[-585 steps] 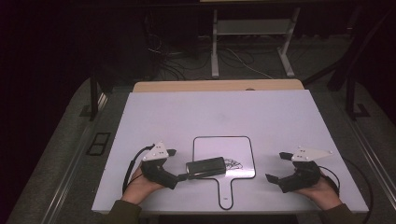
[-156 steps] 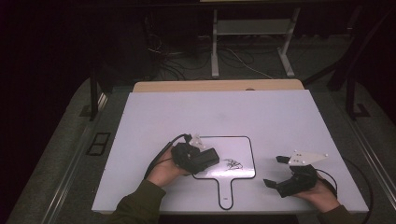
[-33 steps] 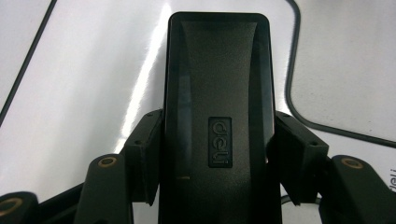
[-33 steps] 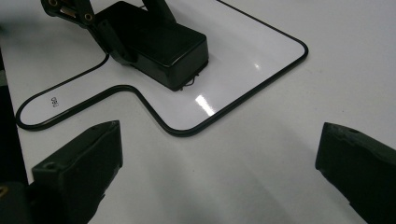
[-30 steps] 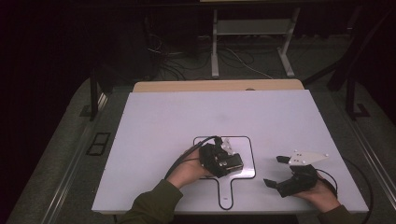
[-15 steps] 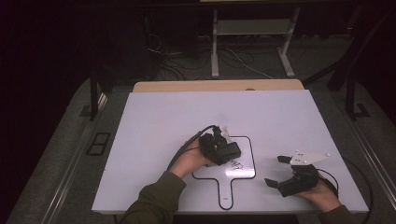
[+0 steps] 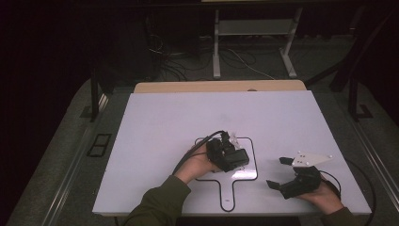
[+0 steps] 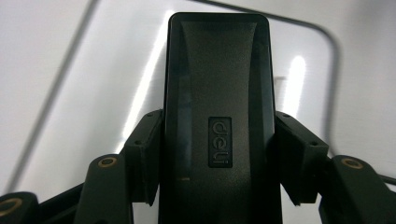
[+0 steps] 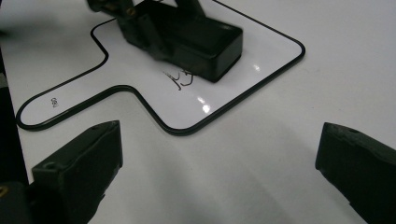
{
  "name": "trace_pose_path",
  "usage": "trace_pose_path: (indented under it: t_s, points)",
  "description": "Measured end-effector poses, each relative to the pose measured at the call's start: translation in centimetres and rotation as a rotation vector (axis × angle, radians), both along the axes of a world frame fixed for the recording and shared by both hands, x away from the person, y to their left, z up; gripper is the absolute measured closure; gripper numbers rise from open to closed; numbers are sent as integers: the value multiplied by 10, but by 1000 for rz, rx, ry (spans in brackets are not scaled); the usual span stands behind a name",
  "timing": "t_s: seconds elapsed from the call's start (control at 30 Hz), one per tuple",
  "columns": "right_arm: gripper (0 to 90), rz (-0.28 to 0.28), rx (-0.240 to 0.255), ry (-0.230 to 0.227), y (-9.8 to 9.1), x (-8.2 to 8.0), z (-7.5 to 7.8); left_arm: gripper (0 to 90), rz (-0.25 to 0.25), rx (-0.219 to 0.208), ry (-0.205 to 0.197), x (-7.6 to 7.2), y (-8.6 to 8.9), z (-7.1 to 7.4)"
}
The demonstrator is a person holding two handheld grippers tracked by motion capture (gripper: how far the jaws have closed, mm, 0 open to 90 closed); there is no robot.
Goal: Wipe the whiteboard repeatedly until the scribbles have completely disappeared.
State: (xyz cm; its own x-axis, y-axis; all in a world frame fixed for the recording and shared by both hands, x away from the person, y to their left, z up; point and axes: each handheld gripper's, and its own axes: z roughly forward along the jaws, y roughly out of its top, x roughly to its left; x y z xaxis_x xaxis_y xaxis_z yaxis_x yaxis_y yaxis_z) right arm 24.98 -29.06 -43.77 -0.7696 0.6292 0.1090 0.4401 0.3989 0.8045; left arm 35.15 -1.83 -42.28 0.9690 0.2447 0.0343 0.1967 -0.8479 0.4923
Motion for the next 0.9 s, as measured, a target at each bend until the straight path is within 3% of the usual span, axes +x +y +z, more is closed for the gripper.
trace_pose_path:
  t_s: [0.1,0.17,0.23,0.53,0.6,0.9]
  points:
    - [0,3,-5,1,0,1,0,392,19,10,-10,12,3,0]
    - [0,2,-3,2,-1,1,0,392,44,4,11,16,3,0]
    - [0,3,-3,2,-1,1,0,392,24,11,-6,19,1,0]
    - [0,6,-1,-1,-1,0,0,392,-80,7,23,-9,-23,0]
    - [0,4,1,-2,-1,0,0,392,-86,17,12,-10,-27,1]
    - [0,2,3,-5,-1,0,0,392,9,25,-29,20,-23,1]
